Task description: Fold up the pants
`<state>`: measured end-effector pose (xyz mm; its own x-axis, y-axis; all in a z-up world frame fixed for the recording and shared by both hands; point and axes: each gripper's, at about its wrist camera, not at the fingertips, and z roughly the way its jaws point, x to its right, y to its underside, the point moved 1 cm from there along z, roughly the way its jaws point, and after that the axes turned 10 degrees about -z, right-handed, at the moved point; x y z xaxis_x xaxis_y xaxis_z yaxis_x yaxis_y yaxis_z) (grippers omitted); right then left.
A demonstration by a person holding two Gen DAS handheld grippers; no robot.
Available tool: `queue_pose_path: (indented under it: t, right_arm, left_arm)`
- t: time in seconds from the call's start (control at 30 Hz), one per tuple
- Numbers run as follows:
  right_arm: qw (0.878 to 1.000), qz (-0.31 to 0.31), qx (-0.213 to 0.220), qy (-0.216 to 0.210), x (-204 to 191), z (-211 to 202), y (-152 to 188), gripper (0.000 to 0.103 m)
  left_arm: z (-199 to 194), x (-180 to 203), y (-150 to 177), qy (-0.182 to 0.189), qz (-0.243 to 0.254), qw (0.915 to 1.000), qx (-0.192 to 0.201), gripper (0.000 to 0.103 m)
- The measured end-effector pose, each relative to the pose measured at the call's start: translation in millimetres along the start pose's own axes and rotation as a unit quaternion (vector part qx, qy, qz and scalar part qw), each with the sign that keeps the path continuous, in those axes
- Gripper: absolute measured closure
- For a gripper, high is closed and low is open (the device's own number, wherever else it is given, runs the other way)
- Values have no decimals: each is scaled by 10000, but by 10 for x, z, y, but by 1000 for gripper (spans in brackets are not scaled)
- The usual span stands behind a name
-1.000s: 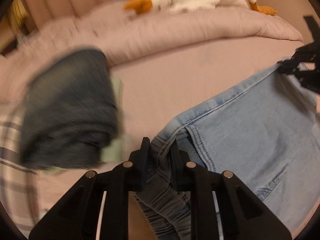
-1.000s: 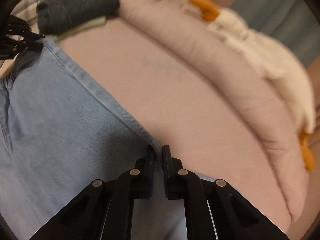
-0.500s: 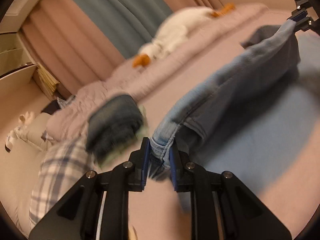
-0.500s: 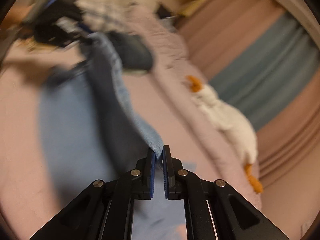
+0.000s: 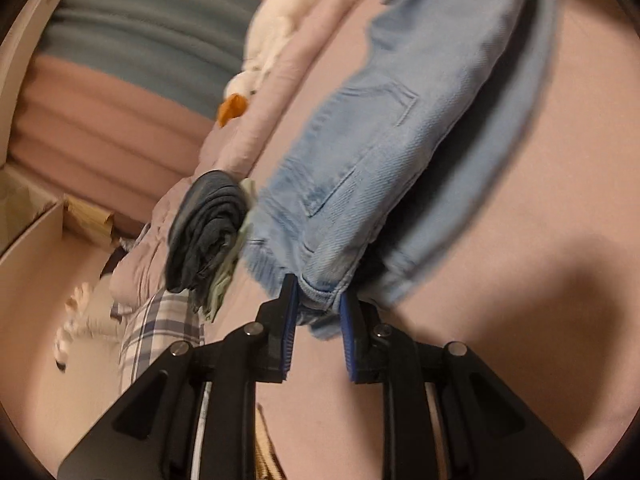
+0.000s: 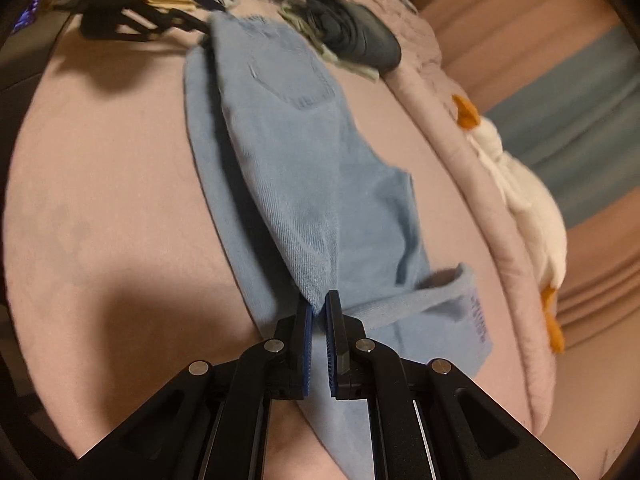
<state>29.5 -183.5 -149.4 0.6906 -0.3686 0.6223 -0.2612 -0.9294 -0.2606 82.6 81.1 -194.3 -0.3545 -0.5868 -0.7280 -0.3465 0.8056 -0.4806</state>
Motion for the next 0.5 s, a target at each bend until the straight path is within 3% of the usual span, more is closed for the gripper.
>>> queue_pose_path:
  t: [0.07,0.13,0.2,0.33,0.4,0.43,0.5]
  right_arm:
    - [9996,10,-210,-168,-103,159,33,97]
    - [9997,-53,-224,-56,-189,155,33,97]
    - [9996,107,-251,-43,-131,137,30,95]
    - [9910,1161,-39,-667,176,-105,170,77]
    - [9720,2103,237,-1024,446,-243,321,58]
    - [9610,2503,335,-1128,596,-262,391,57]
    - [9270,3493,517,-1262,1001,-243,557,57]
  left_arm:
    - [-21,54,21,-24,67,10000,-2,76]
    - [-60,62,48,132,85,9999,-56,65]
    - [-173,60,94,224,30,9997,-114,61]
    - [-280,-211,172,573,-1020,9919,-488,61]
    - [-301,-389,102,791,-1745,9799,-559,61]
    - [-319,-455,37,909,-2046,9733,-498,61]
    - [-331,-527,-181,1161,-2554,9593,-316,61]
